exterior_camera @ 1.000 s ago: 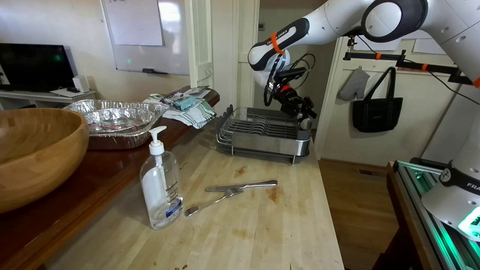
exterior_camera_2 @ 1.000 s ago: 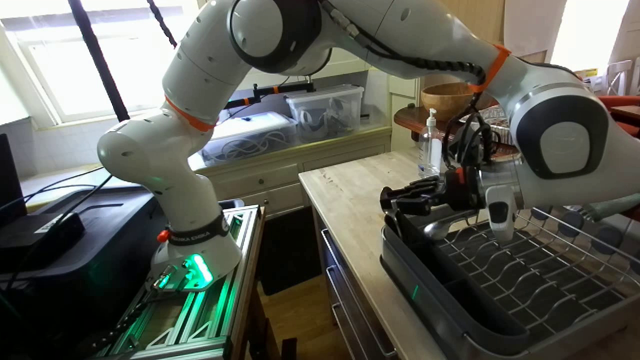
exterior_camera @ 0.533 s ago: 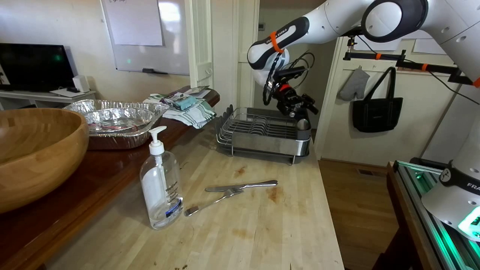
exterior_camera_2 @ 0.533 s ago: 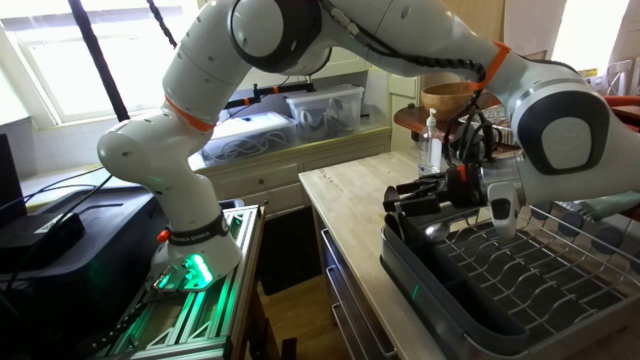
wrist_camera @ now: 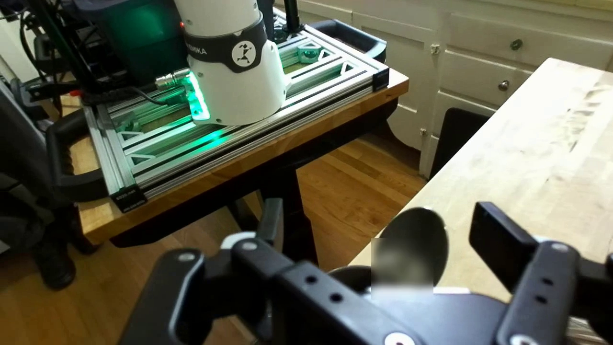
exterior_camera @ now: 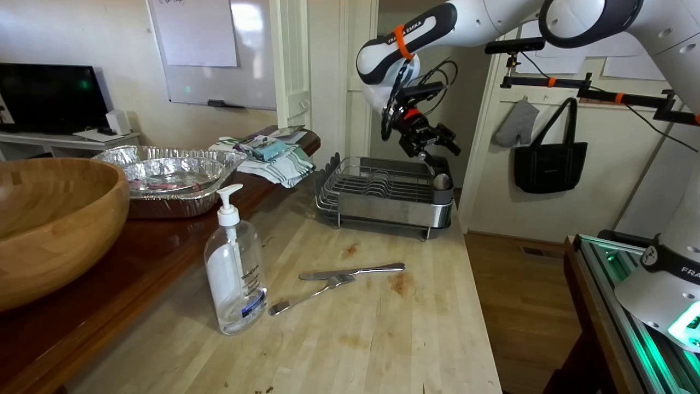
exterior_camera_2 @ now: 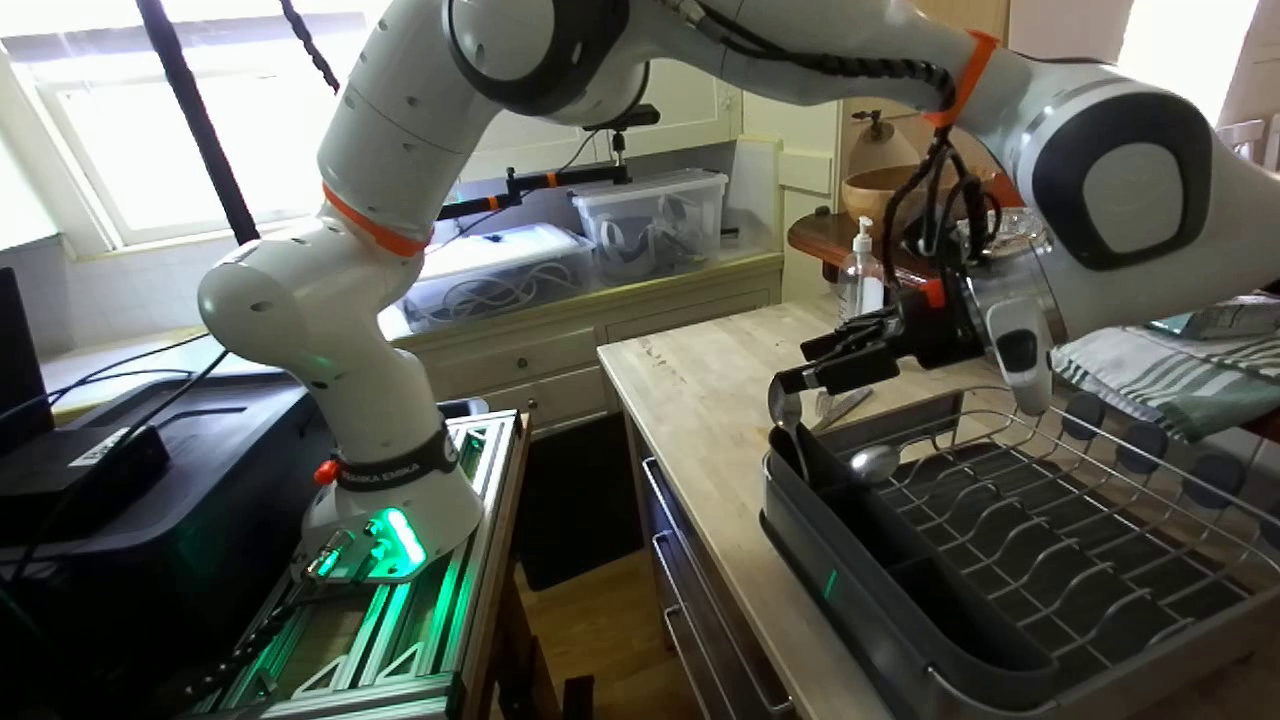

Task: Put the silver spoon from the counter in the cutlery holder on the dishrack.

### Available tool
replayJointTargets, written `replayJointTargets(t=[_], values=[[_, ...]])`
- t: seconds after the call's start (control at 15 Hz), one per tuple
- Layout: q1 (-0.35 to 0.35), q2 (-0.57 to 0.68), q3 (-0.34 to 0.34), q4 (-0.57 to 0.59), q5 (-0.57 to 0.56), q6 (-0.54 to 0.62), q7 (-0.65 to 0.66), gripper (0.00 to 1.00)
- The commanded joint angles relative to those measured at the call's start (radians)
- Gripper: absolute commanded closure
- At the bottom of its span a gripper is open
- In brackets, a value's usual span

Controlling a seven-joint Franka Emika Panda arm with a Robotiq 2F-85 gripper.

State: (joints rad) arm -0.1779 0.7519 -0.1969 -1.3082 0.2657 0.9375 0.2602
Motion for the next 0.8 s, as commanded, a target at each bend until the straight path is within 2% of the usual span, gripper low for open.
replayJointTargets(t=[0.0, 0.47, 0.73], values=[[0.058, -0.111, 0.004, -0.073, -0.066, 0.082, 0.024, 0.0], [0.162, -0.263, 0.045, -0.161, -0.202, 0.33, 0.053, 0.0], [0.2, -0.336, 0.081, -0.252, -0.263, 0.565, 0.042, 0.0]])
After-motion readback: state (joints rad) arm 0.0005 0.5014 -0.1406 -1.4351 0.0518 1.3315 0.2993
